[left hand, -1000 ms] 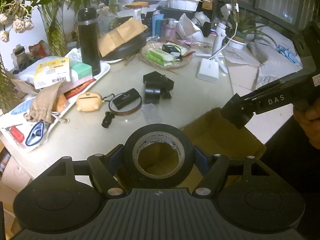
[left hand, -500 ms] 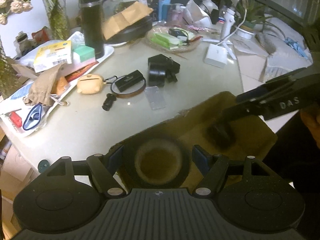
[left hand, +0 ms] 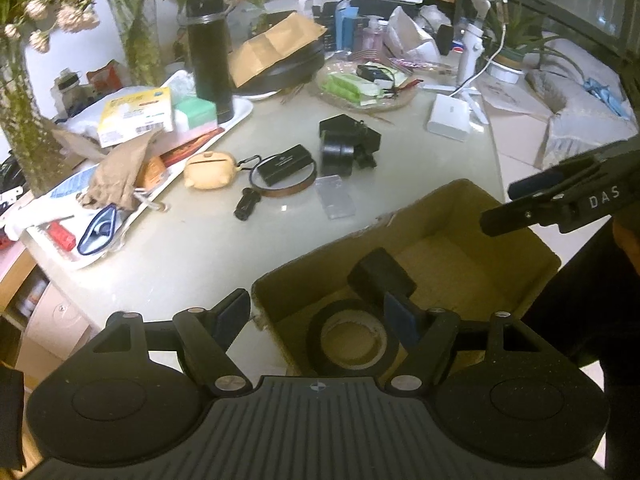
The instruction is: Organize rigid objects
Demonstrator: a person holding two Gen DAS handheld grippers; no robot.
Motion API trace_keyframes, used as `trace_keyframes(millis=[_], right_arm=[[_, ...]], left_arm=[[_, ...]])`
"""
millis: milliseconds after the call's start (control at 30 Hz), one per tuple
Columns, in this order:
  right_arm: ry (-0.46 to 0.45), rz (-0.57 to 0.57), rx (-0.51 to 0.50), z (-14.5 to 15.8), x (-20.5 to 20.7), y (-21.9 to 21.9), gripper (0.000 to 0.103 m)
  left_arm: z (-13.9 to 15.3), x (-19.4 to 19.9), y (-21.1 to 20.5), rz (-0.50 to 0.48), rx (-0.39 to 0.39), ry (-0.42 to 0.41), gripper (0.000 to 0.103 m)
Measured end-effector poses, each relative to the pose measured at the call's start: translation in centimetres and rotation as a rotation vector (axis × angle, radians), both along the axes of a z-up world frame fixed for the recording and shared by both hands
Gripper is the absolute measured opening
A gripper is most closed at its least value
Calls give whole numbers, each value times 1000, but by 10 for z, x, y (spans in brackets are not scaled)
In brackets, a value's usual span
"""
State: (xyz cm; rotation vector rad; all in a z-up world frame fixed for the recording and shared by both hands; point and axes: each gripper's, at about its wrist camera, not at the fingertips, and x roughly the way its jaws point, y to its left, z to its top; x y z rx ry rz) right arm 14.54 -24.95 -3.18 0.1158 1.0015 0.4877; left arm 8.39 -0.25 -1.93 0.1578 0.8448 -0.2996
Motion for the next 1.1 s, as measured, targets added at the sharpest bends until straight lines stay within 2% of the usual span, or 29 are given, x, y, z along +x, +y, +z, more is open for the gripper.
trace_keyframes(millis=[233,667,800,933,1100], right_arm=[[65,10,7,-14,-4,4,89],[67,69,-15,-12,-20,25,90],[60,82,-31,-11,-22,28,90],[52,47,-30,-10,-19,22,89],[1,21,-46,-2,-13,18,89]], left_arm=[[2,-2,7,29,-7,-2,73],[6,-3,16,57,-13,-15,73],[6,-2,16,57,-13,-18,73],[8,0,18,61,-14,-28,73],[10,3,19,70,-22,-49,73]])
